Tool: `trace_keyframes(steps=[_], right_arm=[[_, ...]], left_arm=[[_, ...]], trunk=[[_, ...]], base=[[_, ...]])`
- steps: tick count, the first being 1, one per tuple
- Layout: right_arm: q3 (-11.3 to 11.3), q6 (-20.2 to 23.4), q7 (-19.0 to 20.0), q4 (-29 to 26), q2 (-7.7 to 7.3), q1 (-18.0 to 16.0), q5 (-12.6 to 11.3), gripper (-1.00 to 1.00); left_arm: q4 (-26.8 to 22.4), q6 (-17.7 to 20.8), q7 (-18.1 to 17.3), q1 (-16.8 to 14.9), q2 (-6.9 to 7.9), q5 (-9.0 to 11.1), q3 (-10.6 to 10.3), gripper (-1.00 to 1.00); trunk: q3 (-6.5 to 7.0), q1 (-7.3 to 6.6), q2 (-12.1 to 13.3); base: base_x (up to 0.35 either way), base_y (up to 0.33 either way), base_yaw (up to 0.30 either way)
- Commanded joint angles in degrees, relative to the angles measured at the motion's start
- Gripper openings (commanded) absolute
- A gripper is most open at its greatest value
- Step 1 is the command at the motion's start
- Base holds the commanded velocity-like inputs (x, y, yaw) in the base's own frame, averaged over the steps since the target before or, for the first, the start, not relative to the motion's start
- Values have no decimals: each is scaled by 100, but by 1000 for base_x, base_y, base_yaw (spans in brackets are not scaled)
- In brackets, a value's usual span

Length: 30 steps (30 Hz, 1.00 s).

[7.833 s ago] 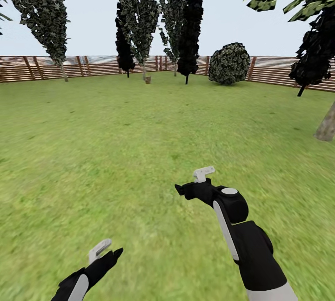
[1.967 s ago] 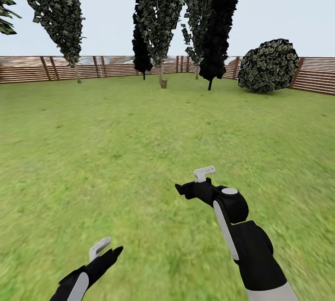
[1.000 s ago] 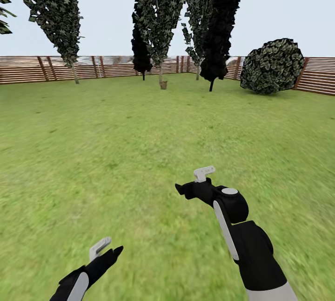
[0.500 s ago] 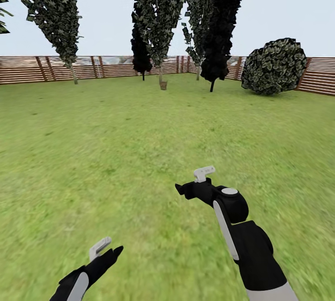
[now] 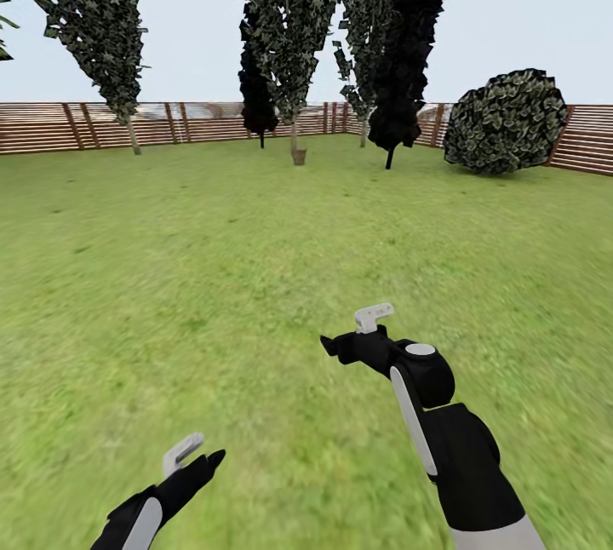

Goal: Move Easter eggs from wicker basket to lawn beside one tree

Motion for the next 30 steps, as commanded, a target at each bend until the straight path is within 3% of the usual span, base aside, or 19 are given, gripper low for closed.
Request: trace_keyframes(steps=[1, 30], right_arm=[[-2, 27, 27, -5, 2, -6, 31, 100], [-7, 27, 27, -5, 2, -6, 31, 100]], left_arm=[[-3, 42, -17, -4, -2, 35, 16, 100], [1, 42, -25, -4, -2, 33, 16, 100]], trunk=[[-13, 7, -12], [-13, 7, -12]], base=[[334, 0, 0], [334, 0, 0]])
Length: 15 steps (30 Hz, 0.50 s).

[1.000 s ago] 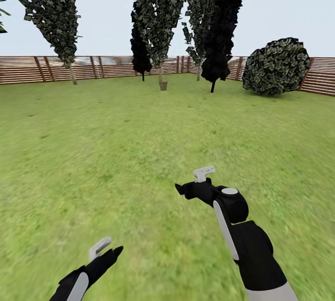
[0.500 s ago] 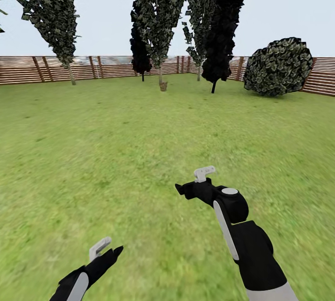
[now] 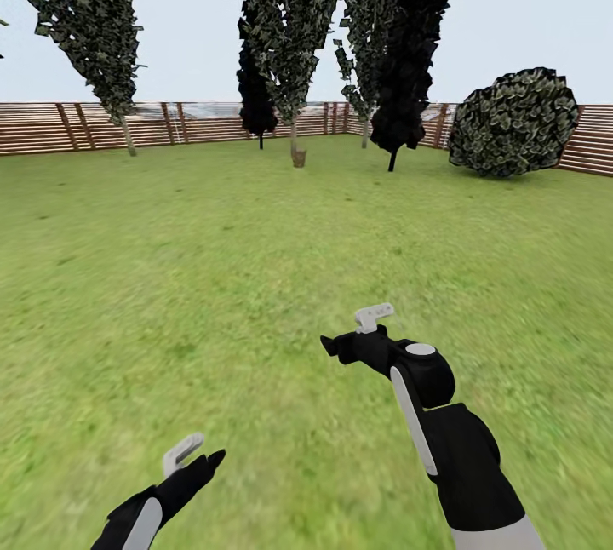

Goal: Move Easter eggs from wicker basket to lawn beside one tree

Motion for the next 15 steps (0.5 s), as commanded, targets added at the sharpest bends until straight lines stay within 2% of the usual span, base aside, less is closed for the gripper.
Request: trace_keyframes(steps=[1, 15], right_arm=[[-2, 27, 27, -5, 2, -6, 31, 100], [-2, 27, 27, -6, 2, -6, 31, 100]], left_arm=[[-5, 42, -17, -4, -2, 33, 16, 100], [-5, 42, -17, -4, -2, 29, 16, 100]], trunk=[[-13, 7, -12], [-13, 7, -12]], base=[[334, 0, 0], [334, 0, 0]])
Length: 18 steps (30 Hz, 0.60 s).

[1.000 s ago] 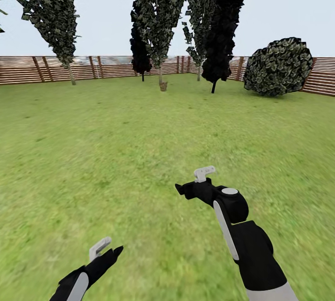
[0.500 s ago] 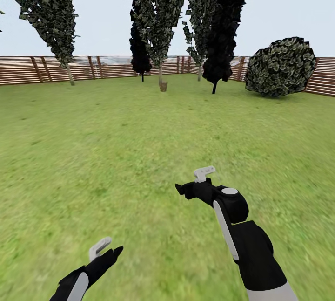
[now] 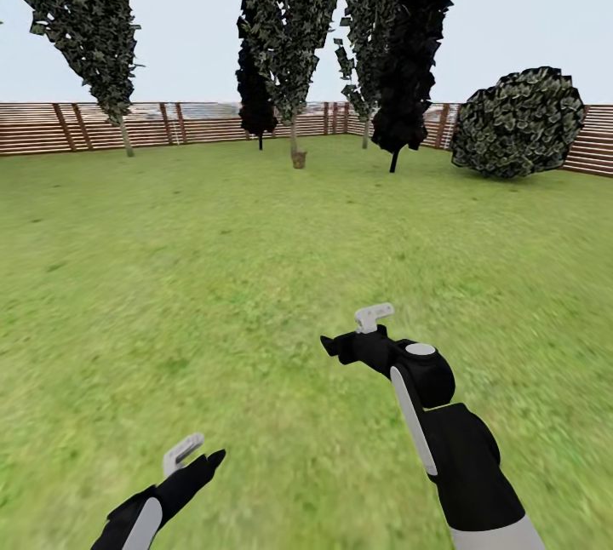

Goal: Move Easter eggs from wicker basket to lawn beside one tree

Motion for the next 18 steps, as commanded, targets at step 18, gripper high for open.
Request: trace_keyframes(steps=[18], right_arm=[[-1, 20, 27, -8, -7, -6, 31, 100]], left_arm=[[-6, 42, -15, -4, -2, 34, 16, 100]], trunk=[[-12, 7, -12]], base=[[334, 0, 0]])
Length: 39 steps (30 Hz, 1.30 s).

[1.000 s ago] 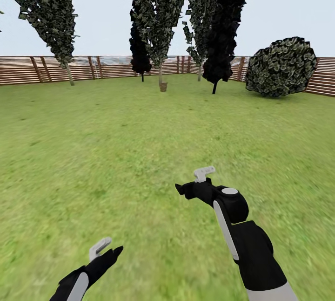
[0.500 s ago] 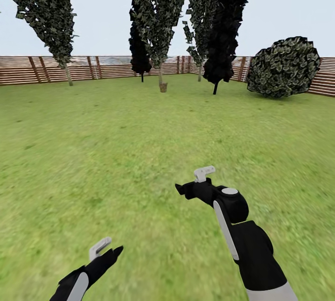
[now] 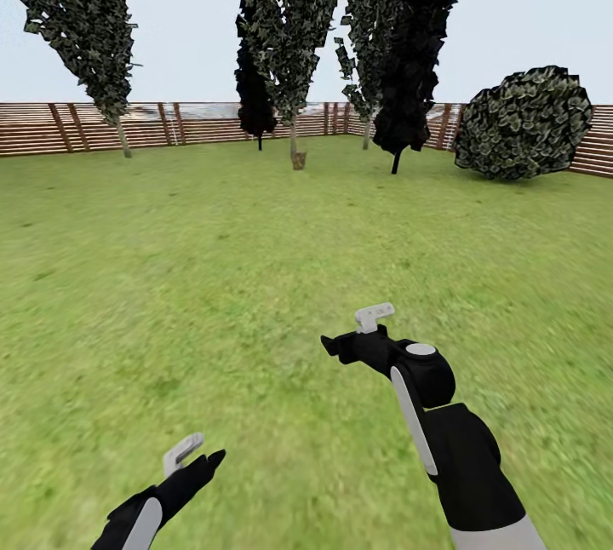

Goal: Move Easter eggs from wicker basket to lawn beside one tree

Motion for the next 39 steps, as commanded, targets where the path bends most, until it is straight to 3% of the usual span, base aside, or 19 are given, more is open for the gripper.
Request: trace_keyframes(steps=[1, 39], right_arm=[[-2, 26, 27, -5, 2, -6, 31, 100], [3, 25, 27, -4, 2, -6, 31, 100]], left_arm=[[-5, 42, -15, -4, -2, 35, 16, 100], [-5, 42, -13, -4, -2, 35, 16, 100]], trunk=[[-13, 7, -12], [-13, 7, -12]], base=[[334, 0, 0], [334, 0, 0]])
